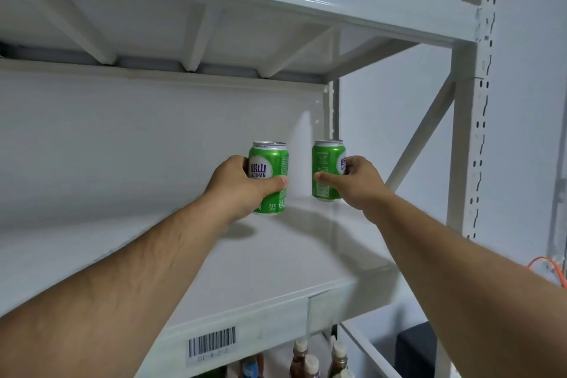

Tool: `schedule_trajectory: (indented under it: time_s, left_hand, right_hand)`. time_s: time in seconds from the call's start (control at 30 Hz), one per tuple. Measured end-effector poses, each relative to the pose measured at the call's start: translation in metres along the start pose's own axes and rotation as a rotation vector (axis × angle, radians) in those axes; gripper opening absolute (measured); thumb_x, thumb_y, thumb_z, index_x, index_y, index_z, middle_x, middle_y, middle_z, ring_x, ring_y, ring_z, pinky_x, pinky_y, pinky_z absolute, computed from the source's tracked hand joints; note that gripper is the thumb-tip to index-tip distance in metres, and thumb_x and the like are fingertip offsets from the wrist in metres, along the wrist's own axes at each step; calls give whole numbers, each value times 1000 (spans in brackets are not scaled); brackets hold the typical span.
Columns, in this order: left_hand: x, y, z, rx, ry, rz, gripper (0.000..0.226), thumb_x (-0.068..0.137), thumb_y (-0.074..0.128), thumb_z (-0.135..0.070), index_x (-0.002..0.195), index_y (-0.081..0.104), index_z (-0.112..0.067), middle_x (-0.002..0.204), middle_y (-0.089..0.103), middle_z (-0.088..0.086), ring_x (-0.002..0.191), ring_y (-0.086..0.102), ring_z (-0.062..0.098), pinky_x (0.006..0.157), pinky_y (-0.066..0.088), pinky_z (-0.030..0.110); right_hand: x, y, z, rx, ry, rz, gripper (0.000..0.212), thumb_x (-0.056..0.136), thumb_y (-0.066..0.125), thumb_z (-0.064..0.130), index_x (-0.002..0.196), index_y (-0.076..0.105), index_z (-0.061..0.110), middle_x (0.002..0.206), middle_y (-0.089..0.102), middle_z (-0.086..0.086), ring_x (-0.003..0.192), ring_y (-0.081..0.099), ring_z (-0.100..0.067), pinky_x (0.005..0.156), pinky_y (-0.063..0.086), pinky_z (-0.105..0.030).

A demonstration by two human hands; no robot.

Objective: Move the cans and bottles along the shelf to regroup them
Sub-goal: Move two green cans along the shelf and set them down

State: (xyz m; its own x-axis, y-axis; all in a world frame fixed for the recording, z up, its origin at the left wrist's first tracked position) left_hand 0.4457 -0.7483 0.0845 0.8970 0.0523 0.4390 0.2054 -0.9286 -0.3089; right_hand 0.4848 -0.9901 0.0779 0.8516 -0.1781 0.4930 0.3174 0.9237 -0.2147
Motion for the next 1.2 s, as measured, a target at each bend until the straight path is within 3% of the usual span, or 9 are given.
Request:
schedule_trajectory:
  time_s: [0.1,0.27,0.4,0.73,0.93,1.2]
  left_hand:
    - [9,8,-6,5,0,-12,37,76,92,-31,100,66,-20,100,75,-1,92,74,17,83,61,35]
    - [28,22,-7,14,-13,-71,39,75,92,-31,102,67,-19,101,75,-1,92,74,18,84,61,37]
    - [44,30,0,32,-38,-121,48,73,93,-34,110,68,-17,104,76,-1,93,75,18,84,62,37]
    - [65,40,16,27,-73,-205,38,74,92,-32,100,67,-22,101,76,-2,93,74,17,87,61,38]
    - [63,43,28,29,-90,-221,37,75,92,-31,100,67,-23,99,75,-4,90,73,13,75,57,30]
    - [59,42,36,29,-98,-203,43,73,93,-32,104,66,-22,100,74,-5,92,73,14,82,59,33]
  right_hand:
    - [22,-2,-9,-13,34,21,20,80,84,21,92,68,16,88,73,-1,77,71,-11,64,53,-21]
    - [64,4,-26,-43,60,75,21,80,82,20,95,70,13,85,72,-1,72,69,-11,55,50,-20]
    - [96,12,-45,-71,81,127,26,78,83,20,98,71,9,86,72,-2,74,69,-12,57,51,-21]
    - [141,29,-97,-131,190,225,42,75,86,22,108,66,5,99,69,-6,88,67,-20,59,48,-22]
    - [148,38,-121,-182,241,239,51,73,88,26,113,64,7,110,69,-7,100,67,-24,86,56,-34]
    - [142,51,-118,-251,203,227,57,77,85,30,122,56,9,116,65,-5,107,63,-25,92,52,-35]
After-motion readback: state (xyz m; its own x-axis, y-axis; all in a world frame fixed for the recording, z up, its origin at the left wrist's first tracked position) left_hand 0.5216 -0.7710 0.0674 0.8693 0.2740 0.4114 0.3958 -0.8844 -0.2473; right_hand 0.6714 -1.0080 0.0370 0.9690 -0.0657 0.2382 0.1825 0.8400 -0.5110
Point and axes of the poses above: each hand's wrist, its own x-axis towards the middle knuckle, its own y-axis out of the palm, z = x × y, the point moved 7 cm from there along x, towards the middle knuckle
